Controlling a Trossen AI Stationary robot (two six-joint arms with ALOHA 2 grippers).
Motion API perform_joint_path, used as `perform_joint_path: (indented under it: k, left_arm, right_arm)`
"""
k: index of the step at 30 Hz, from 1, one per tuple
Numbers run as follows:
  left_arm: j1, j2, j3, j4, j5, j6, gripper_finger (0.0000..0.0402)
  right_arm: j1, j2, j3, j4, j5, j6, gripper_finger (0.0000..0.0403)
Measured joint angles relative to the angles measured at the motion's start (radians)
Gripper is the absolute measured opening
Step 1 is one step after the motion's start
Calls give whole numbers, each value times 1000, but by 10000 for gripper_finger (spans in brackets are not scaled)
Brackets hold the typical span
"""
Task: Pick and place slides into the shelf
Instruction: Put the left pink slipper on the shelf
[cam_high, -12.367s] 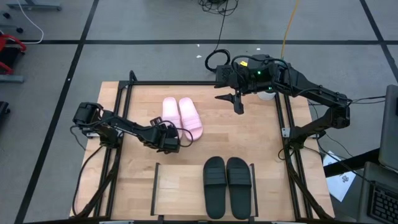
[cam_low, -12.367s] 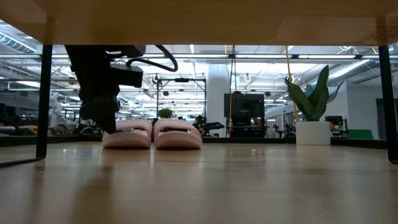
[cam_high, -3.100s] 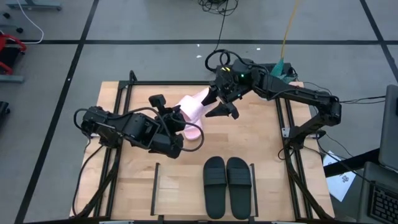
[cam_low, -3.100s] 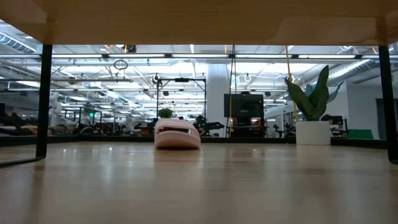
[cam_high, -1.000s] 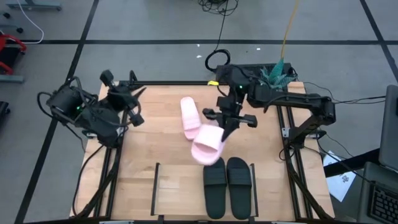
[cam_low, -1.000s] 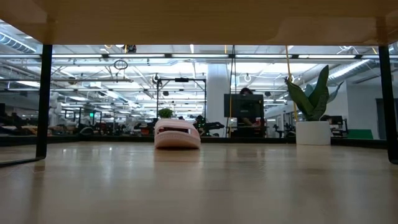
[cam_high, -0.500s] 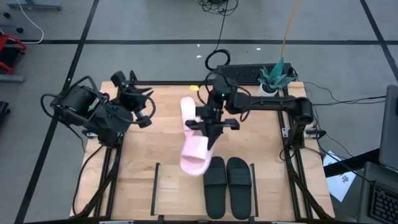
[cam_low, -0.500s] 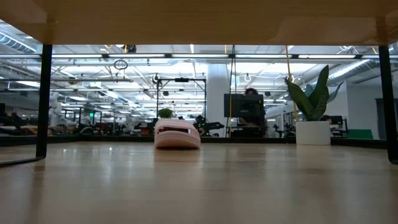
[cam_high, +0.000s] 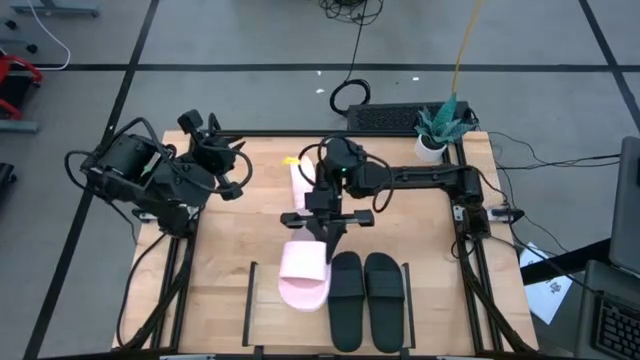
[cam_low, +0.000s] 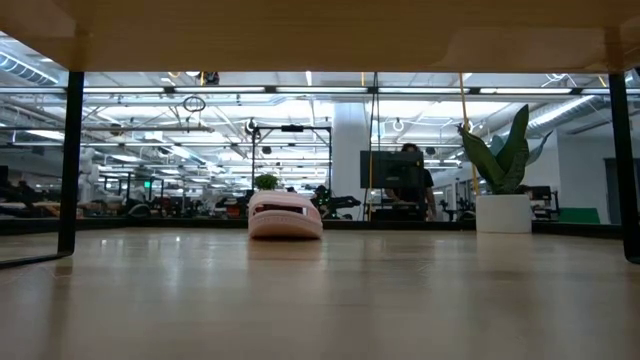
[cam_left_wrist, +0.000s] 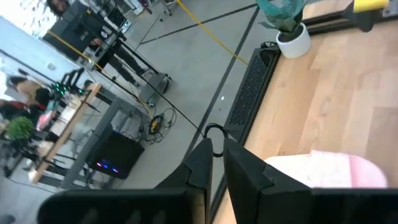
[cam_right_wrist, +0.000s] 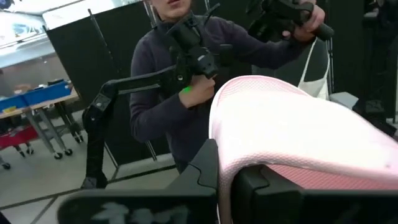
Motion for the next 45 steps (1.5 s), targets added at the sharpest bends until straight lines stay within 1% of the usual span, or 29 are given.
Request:
perform_joint_path:
  k: [7, 14, 18, 25, 30, 38, 45]
  left_arm:
    - [0, -14, 0, 0, -8, 119, 44]
    - [0, -59, 0, 0, -35, 150, 44]
    - [0, -99, 0, 0, -61, 150, 44]
    - [0, -133, 0, 0, -61, 131, 44]
    - [0, -130, 0, 0, -55, 146, 44]
    - [0, -128, 0, 0, -55, 147, 44]
    - [0, -128, 0, 0, -52, 147, 44]
  right_arm:
    - [13, 94, 72, 33, 1, 1, 0]
    - [59, 179, 148, 34, 1, -3, 0]
    - [74, 210, 158, 32, 4, -3, 0]
    - [78, 246, 159, 33, 33, -22, 0]
    - [87, 273, 159, 32, 50, -31, 0]
    - [100, 275, 159, 16, 58, -87, 0]
    - [139, 274, 158, -117, 58, -215, 0]
